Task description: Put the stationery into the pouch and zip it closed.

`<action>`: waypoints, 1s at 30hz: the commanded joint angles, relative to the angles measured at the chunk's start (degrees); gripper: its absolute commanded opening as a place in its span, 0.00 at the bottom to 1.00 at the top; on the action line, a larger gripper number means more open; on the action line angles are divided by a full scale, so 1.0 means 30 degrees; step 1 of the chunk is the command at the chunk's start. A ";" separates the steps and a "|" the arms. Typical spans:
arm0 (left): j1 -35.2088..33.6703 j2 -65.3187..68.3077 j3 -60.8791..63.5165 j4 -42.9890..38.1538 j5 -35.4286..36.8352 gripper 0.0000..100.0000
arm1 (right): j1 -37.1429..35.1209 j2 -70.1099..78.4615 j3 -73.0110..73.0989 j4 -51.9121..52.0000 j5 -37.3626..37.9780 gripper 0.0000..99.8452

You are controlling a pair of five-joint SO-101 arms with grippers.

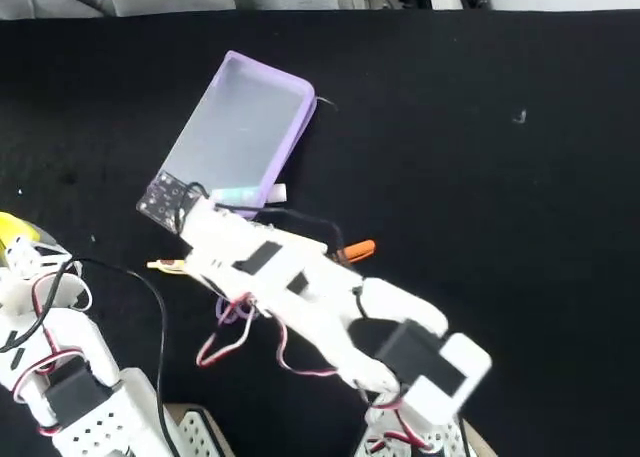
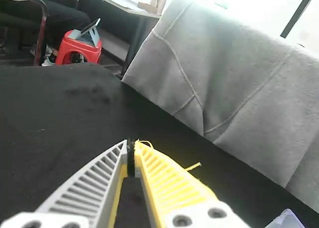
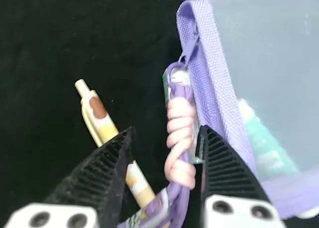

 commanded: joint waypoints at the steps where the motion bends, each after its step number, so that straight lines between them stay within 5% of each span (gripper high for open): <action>1: -0.0161 -0.0322 -0.0542 -0.0440 0.0205 0.03 | 0.0205 0.1363 -0.3385 0.1788 0.0117 0.19; 6: -0.0161 -0.0322 -0.0542 -0.0498 0.0205 0.03 | 0.0498 0.3297 -0.6374 0.4513 0.0088 0.19; 12: -0.0190 -0.0322 -0.0542 -0.0498 0.0205 0.03 | 0.0791 0.3502 -0.6901 0.4923 -0.0703 0.01; 21: -0.0190 -0.0322 -0.0542 -0.0440 0.0205 0.03 | 0.2315 0.3209 -0.7018 0.4952 -0.0557 0.01; 30: 0.0278 -0.0322 -0.0161 -0.0527 0.0205 0.03 | 0.2813 -0.2330 -0.4615 0.6271 -0.0527 0.01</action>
